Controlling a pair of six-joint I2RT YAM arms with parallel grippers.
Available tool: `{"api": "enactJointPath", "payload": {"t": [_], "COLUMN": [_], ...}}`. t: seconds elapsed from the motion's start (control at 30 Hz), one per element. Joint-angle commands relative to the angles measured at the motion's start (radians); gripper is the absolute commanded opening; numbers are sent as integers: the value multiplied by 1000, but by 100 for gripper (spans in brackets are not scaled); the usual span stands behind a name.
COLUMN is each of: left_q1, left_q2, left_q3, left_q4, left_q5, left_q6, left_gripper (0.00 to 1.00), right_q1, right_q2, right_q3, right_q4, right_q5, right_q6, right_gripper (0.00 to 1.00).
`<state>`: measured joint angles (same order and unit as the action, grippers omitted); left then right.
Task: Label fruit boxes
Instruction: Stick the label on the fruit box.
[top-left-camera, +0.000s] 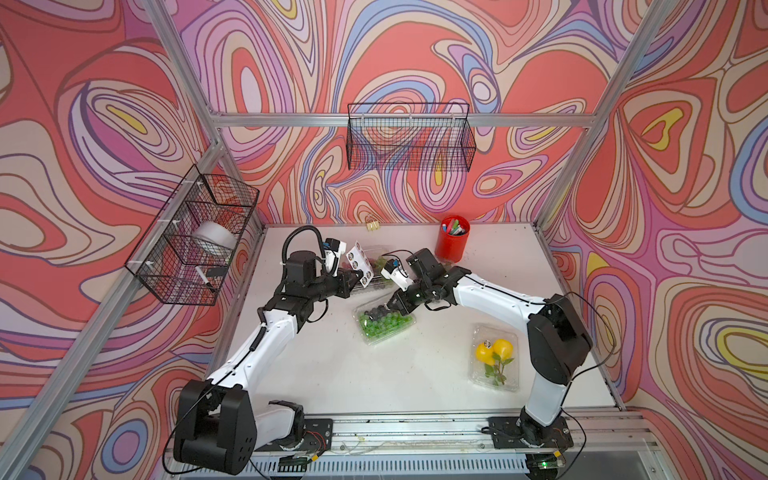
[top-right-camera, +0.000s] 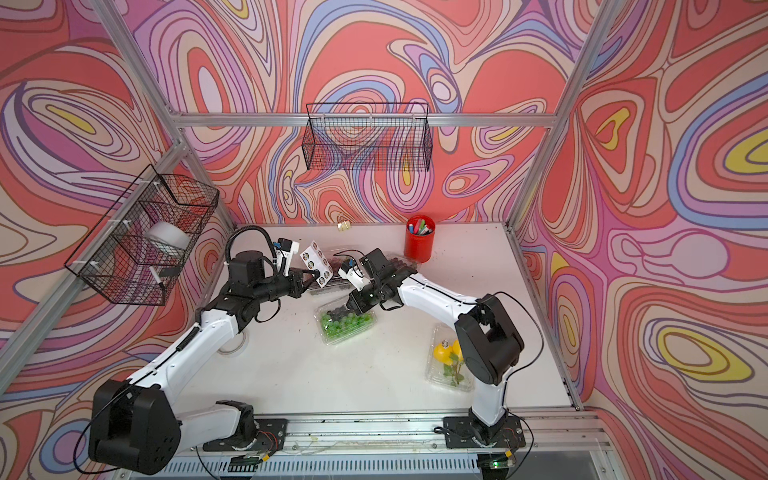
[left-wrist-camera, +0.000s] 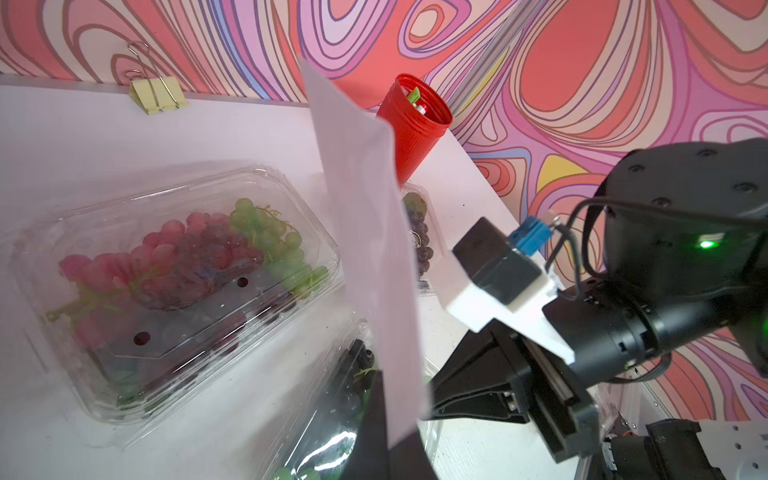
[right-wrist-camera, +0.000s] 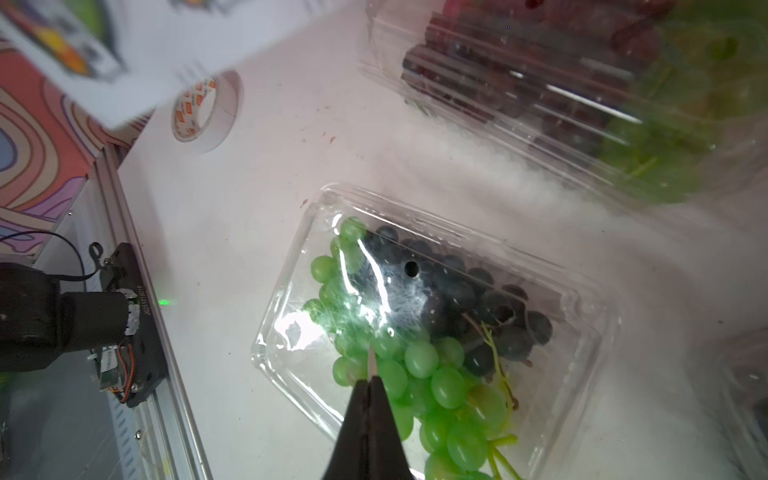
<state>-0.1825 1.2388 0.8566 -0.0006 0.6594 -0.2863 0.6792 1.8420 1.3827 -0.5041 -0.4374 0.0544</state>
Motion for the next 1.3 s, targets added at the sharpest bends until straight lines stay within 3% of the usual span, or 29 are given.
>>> {"api": "enactJointPath", "payload": {"t": [0.0, 0.87, 1.27], "left_q1": [3, 3, 3], "left_q2": [-32, -19, -23], "left_q3": [-15, 2, 9], "left_q4": [-24, -28, -43], "left_q5": [-26, -12, -10], "left_q6": [-7, -14, -1], "left_gripper": [0, 0, 0], "right_q1": [5, 6, 29], "right_q2": [25, 108, 143], "right_q3": [38, 86, 144], "right_q4": [-60, -157, -241], "right_q5": [87, 235, 328], "right_q6": [14, 13, 1], "right_gripper": [0, 0, 6]}}
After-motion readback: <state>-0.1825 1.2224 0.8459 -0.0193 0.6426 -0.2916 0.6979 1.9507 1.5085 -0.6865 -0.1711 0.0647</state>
